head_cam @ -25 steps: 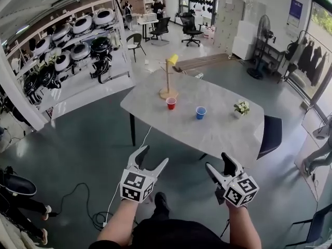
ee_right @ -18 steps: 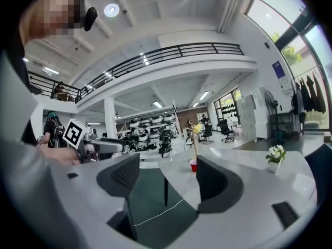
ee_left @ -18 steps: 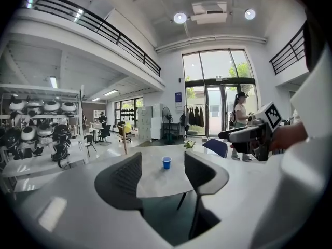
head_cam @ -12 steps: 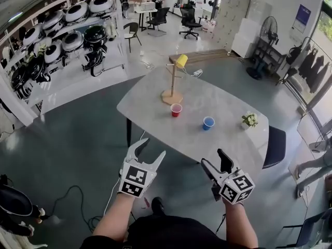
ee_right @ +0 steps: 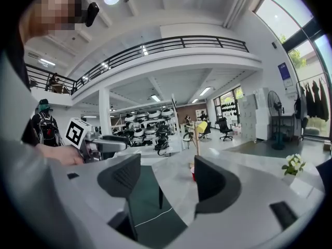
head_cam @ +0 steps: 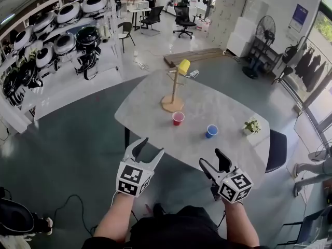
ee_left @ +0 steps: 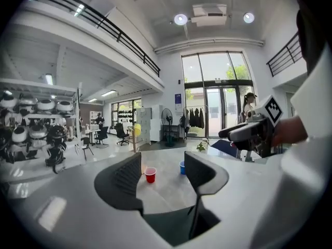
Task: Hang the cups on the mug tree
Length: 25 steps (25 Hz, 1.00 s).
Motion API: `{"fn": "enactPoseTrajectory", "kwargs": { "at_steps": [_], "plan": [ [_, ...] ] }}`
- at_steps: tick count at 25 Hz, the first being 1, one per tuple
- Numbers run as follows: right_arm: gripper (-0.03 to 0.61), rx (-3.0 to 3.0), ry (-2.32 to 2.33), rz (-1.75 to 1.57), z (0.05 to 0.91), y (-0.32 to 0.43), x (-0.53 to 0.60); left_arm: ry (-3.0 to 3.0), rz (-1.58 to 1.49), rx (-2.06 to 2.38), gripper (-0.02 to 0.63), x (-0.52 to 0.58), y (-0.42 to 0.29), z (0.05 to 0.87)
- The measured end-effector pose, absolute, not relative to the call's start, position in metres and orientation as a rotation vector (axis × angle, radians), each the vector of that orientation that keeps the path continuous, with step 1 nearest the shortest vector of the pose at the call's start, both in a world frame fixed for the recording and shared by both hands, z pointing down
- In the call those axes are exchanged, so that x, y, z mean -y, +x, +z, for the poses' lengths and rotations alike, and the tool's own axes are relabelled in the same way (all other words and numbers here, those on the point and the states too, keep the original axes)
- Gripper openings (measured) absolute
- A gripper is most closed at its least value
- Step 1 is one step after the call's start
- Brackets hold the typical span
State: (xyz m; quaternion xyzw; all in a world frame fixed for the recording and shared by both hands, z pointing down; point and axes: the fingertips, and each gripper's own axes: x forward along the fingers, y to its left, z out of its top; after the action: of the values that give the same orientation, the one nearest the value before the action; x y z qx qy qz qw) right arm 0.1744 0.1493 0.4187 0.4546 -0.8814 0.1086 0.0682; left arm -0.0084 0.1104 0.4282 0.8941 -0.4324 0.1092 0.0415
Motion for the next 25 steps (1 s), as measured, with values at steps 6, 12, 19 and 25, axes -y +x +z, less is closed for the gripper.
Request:
{"fn": "enactPoseTrajectory", "kwargs": {
  "at_steps": [6, 12, 19, 25],
  "plan": [
    [0.313, 2.631, 1.401, 0.377, 0.430, 0.186, -0.117, 2.676, 0.246, 1.289, 0.264, -0.076, -0.005, 0.438],
    [0.313, 2.618, 1.438, 0.400, 0.440, 0.208, -0.072, 2.676, 0.223, 1.268, 0.264, -0.040, 0.011, 0.437],
    [0.313, 2.644, 1.387, 0.430, 0.461, 0.220, -0.002, 2.681, 0.264, 1.249, 0.263, 0.016, 0.041, 0.442],
    [0.313, 2.647, 1.359, 0.494, 0.480, 0.240, 0.037, 2.638, 0.327, 1.215, 0.264, 0.056, 0.066, 0.454]
  ]
}}
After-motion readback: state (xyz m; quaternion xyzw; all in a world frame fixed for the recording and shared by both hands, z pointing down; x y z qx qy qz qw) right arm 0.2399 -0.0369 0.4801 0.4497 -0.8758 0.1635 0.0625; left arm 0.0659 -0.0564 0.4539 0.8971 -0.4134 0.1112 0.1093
